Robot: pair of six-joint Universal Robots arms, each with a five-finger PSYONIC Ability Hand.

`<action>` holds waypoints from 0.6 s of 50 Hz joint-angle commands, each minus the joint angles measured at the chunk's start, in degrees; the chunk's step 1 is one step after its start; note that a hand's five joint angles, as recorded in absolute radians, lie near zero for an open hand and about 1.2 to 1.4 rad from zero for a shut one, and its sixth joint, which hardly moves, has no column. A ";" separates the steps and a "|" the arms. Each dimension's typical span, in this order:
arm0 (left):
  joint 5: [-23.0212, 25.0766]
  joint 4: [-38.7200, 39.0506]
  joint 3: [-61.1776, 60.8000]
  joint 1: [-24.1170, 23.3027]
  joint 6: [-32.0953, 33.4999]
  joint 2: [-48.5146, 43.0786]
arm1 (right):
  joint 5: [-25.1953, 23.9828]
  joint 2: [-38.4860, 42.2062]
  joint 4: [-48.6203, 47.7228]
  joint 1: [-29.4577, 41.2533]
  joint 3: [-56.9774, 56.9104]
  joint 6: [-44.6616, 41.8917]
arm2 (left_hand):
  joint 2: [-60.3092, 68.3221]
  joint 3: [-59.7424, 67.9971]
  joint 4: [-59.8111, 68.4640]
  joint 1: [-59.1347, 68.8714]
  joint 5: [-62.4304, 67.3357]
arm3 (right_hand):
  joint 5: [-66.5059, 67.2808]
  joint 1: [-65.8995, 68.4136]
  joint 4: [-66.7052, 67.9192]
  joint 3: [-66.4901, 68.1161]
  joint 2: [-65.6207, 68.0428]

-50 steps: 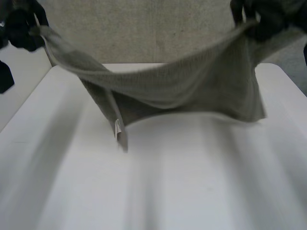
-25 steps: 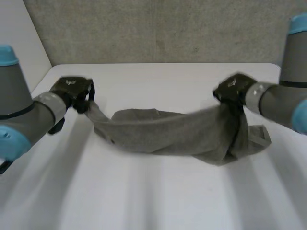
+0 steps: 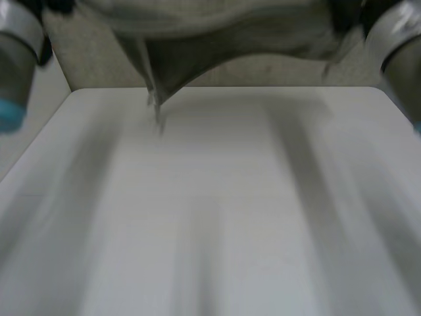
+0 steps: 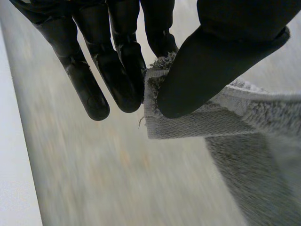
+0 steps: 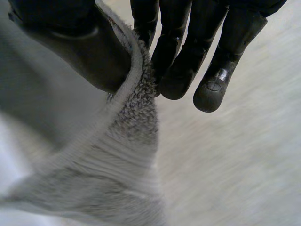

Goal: Fold the laundry

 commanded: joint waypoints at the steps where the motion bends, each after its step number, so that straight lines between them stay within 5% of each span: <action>1: 4.64 -0.28 -23.41 2.13 0.71 1.44 | -5.28 0.73 8.34 0.23 18.25 -5.96 | 10.24 10.25 10.18 12.15 11.21 | 2.78 3.18 3.35 3.02 3.24; 8: 13.42 -0.19 -44.65 6.69 7.81 1.27 | -5.91 5.82 4.40 0.23 36.83 -14.59 | 10.24 10.25 10.18 12.15 11.21 | 2.78 3.18 3.35 3.02 3.24; 18: 15.28 -0.19 -53.55 10.83 20.48 2.93 | -6.35 3.47 0.34 -0.65 43.35 -13.98 | 8.26 8.28 8.20 10.17 9.24 | 2.78 3.18 3.35 3.02 3.24; 21: 15.19 -0.10 -53.64 11.10 20.40 4.95 | -6.35 1.36 0.17 -0.74 44.40 -12.93 | -19.70 -19.68 -19.76 -17.79 -18.72 | 2.78 3.18 3.35 3.02 3.24; 22: 15.19 -0.10 -53.64 11.10 20.40 4.96 | -6.35 1.35 0.17 -0.74 44.41 -12.92 | -19.85 -19.83 -19.91 -17.94 -18.87 | 2.78 3.18 3.35 3.02 3.24; 24: 15.19 0.07 -53.82 11.27 20.40 7.32 | -6.43 -0.14 -0.36 -0.65 45.46 -11.09 | -49.66 -49.65 -49.72 -47.75 -48.69 | 2.78 3.18 3.35 3.02 3.24; 30: 15.45 0.42 -55.04 11.27 20.23 9.44 | -6.43 -2.78 -3.43 -0.74 48.80 -8.36 | -57.86 -57.85 -57.92 -55.95 -56.89 | 2.78 3.18 3.35 3.02 3.24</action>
